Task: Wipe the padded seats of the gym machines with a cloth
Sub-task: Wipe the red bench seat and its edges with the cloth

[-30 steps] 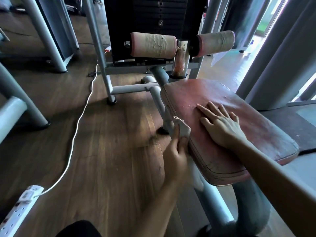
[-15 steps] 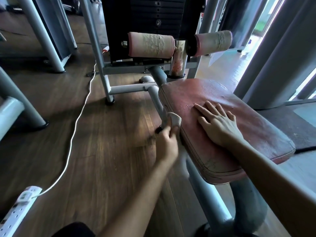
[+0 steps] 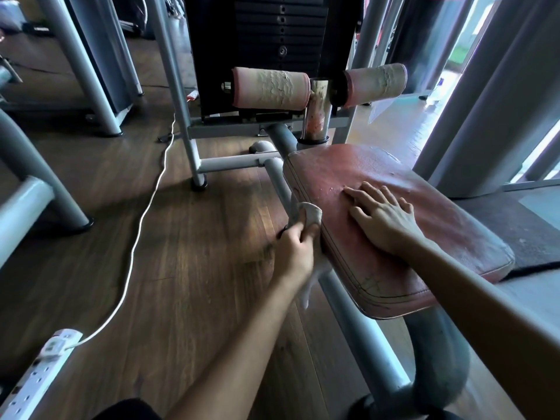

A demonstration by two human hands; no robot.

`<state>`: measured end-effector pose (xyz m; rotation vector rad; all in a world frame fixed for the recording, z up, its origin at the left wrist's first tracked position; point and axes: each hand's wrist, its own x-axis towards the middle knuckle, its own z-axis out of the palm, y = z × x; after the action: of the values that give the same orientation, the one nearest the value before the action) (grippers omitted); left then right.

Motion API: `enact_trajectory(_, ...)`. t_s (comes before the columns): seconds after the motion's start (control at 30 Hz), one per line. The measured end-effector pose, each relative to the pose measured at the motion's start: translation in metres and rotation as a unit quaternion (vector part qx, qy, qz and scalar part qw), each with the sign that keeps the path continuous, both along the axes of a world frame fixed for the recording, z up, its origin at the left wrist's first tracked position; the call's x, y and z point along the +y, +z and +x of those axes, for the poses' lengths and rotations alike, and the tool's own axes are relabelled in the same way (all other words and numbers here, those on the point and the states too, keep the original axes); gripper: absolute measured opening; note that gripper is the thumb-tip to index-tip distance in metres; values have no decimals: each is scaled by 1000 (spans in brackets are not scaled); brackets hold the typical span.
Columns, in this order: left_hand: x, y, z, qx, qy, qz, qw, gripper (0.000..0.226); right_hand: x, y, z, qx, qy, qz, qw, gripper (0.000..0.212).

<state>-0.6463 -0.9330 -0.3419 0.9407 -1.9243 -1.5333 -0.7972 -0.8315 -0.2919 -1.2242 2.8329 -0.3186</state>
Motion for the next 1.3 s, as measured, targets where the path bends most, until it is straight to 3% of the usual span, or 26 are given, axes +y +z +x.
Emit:
enact_trajectory(0.13,4,7,9,27,-32,16,999,31,-28,16,-12,-28,-26,-10,999,35)
enact_trajectory(0.2,-7,9,-4,22,-9,-2,1000,32,-42,8,-17,-16,-17,15,1000,43)
enact_trajectory(0.43,-106,-20,-92,26,60,-5,998,73,-51,-7,-31,7,-18,43,999,51)
enact_trajectory(0.5,-93,-19,-82,3,55,9,998,68,-51,-10,-32,11,-17,42,999,51)
enact_trajectory(0.6,-35,5,-32,-7,27,23,999,37,-51,-11,-33,17,-17,34,999,51)
enact_trajectory(0.67,-11,12,-14,24,7,17,1000,31,-52,-11,-33,15,-21,33,999,51)
enact_trajectory(0.77,-32,17,-29,2,24,-31,999,36,-52,-10,-31,20,-24,41,999,51)
enact_trajectory(0.9,-100,-18,-79,23,58,-23,998,79,-52,-10,-30,23,-24,39,999,52)
enact_trajectory(0.97,-89,-15,-72,2,51,-15,999,74,-52,-9,-30,21,-26,40,999,52)
enact_trajectory(1.1,-31,21,-19,-34,-5,-25,999,34,-52,-10,-29,24,-28,38,999,52)
enact_trajectory(1.2,-43,20,-30,-24,4,-35,999,38,-52,-11,-30,27,-31,36,999,52)
enact_trajectory(1.3,-88,-5,-70,10,42,-20,999,65,-52,-10,-30,24,-29,34,999,52)
